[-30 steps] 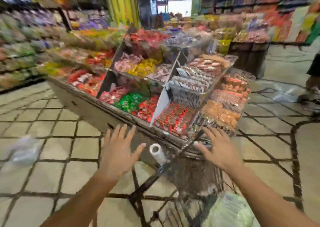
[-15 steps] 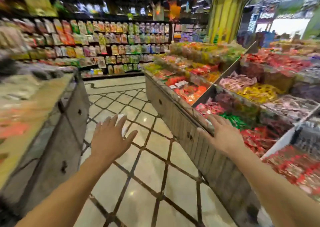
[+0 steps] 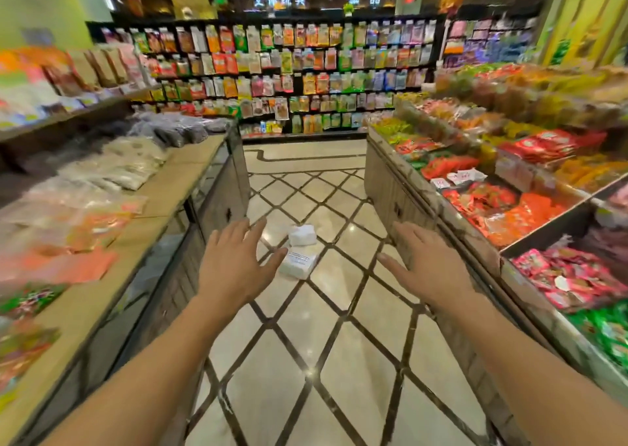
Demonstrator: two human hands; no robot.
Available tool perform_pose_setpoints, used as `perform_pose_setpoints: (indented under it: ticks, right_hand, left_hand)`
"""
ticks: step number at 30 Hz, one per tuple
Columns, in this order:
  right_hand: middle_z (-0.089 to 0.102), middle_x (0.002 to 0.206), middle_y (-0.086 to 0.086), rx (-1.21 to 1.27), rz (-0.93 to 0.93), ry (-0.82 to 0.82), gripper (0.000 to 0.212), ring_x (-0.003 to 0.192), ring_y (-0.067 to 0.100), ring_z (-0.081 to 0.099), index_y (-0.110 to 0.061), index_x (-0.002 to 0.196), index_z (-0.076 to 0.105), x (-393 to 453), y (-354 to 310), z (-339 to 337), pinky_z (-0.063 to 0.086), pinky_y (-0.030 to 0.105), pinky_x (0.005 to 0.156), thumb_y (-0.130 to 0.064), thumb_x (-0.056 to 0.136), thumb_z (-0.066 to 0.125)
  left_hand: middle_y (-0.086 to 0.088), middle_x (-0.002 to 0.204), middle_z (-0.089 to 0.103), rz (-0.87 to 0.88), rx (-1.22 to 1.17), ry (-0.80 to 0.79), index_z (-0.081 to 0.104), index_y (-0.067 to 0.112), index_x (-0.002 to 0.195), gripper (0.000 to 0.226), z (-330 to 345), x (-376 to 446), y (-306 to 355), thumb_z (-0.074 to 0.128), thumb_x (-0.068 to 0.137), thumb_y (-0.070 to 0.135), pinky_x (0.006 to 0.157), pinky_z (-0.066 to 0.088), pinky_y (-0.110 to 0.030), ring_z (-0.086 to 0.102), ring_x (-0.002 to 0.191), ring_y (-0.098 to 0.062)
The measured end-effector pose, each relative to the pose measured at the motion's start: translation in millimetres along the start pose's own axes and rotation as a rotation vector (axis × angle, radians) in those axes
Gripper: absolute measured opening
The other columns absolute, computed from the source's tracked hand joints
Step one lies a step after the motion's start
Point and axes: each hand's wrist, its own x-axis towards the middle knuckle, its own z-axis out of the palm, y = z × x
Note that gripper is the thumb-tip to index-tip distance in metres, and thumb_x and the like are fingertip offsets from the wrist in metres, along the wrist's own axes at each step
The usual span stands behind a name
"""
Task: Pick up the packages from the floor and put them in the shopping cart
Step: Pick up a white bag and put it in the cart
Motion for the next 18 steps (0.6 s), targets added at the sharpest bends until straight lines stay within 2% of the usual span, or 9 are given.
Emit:
perform_pose_setpoints:
  ticks: [3, 6, 8, 13, 18]
  right_hand:
    - [0.039, 0.165, -0.001, 0.027, -0.015, -0.009, 0.083, 0.152, 0.027, 0.035, -0.033, 0.161, 0.032, 77, -3, 18, 0.040, 0.049, 0.117, -0.080, 0.093, 0.036]
    - [0.038, 0.166, -0.001, 0.031, -0.055, -0.008, 0.080, 0.152, 0.025, 0.033, -0.031, 0.161, 0.031, 143, -12, 37, 0.039, 0.047, 0.118, -0.077, 0.095, 0.039]
    - [0.036, 0.167, -0.001, 0.055, -0.065, -0.007, 0.080, 0.153, 0.026, 0.032, -0.031, 0.162, 0.031, 188, -16, 53, 0.037, 0.047, 0.118, -0.075, 0.096, 0.041]
    - [0.032, 0.169, -0.002, 0.062, -0.063, -0.033, 0.083, 0.154, 0.024, 0.030, -0.032, 0.163, 0.027, 304, -25, 113, 0.036, 0.049, 0.117, -0.078, 0.094, 0.039]
    - [0.033, 0.168, -0.001, 0.068, -0.027, -0.079, 0.082, 0.153, 0.023, 0.031, -0.033, 0.163, 0.026, 425, -31, 168, 0.036, 0.047, 0.118, -0.077, 0.095, 0.040]
  left_hand:
    - [-0.007, 0.156, 0.053, -0.021, -0.014, 0.002, 0.042, 0.023, 0.159, 0.076, 17, 60, -9, 0.042, 0.098, 0.070, 0.123, 0.029, -0.051, 0.042, 0.147, -0.029]
    - [-0.007, 0.159, 0.049, -0.052, -0.029, 0.011, 0.040, 0.025, 0.160, 0.076, 39, 118, -18, 0.042, 0.099, 0.070, 0.125, 0.024, -0.051, 0.038, 0.151, -0.029]
    - [-0.008, 0.157, 0.051, -0.059, -0.032, 0.016, 0.041, 0.023, 0.160, 0.076, 60, 157, -26, 0.042, 0.099, 0.070, 0.124, 0.025, -0.052, 0.040, 0.149, -0.030]
    - [-0.009, 0.156, 0.052, -0.054, -0.028, -0.010, 0.041, 0.023, 0.160, 0.086, 133, 264, -53, 0.026, 0.094, 0.077, 0.123, 0.030, -0.053, 0.042, 0.147, -0.030]
    - [-0.009, 0.159, 0.049, -0.063, -0.077, -0.071, 0.039, 0.023, 0.161, 0.085, 204, 385, -81, 0.025, 0.096, 0.077, 0.124, 0.027, -0.052, 0.040, 0.149, -0.030]
